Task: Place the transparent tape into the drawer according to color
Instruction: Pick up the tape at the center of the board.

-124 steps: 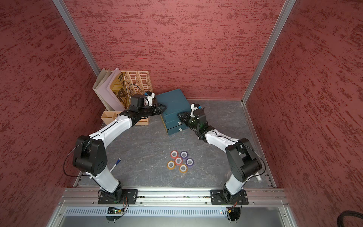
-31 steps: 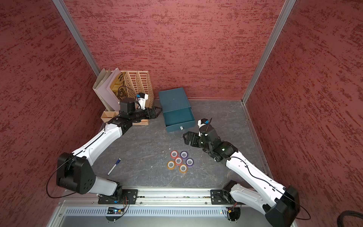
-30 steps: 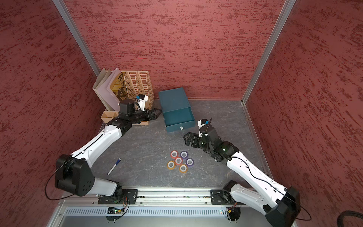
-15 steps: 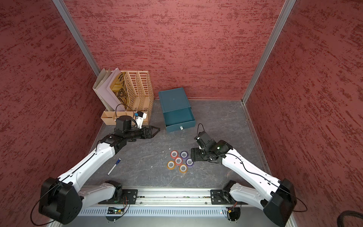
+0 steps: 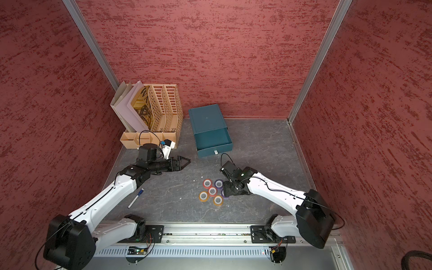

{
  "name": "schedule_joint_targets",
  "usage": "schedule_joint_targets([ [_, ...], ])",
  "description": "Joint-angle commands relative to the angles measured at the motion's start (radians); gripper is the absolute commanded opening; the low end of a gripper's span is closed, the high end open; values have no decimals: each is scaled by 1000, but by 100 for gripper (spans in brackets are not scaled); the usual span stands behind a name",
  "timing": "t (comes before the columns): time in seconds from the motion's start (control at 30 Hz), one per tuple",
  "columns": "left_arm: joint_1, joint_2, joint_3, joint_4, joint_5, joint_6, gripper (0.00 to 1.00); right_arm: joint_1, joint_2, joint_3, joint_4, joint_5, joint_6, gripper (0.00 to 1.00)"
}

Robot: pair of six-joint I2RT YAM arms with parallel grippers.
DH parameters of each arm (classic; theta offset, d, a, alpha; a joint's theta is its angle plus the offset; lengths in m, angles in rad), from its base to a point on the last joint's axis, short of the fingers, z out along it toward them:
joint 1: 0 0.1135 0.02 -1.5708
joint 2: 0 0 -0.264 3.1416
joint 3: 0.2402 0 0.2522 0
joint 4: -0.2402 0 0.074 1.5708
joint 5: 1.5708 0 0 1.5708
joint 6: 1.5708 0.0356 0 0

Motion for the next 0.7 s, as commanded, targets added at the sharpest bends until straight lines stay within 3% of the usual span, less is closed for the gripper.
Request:
schedule_joint_targets([
  [0.0,-4,-18,-16,8,11,-10,100,19,22,-32,104,59,50,68],
  [0.67,-2,-48,-37,3,-1,-19,100,35,154,-81,232,120,104,54],
])
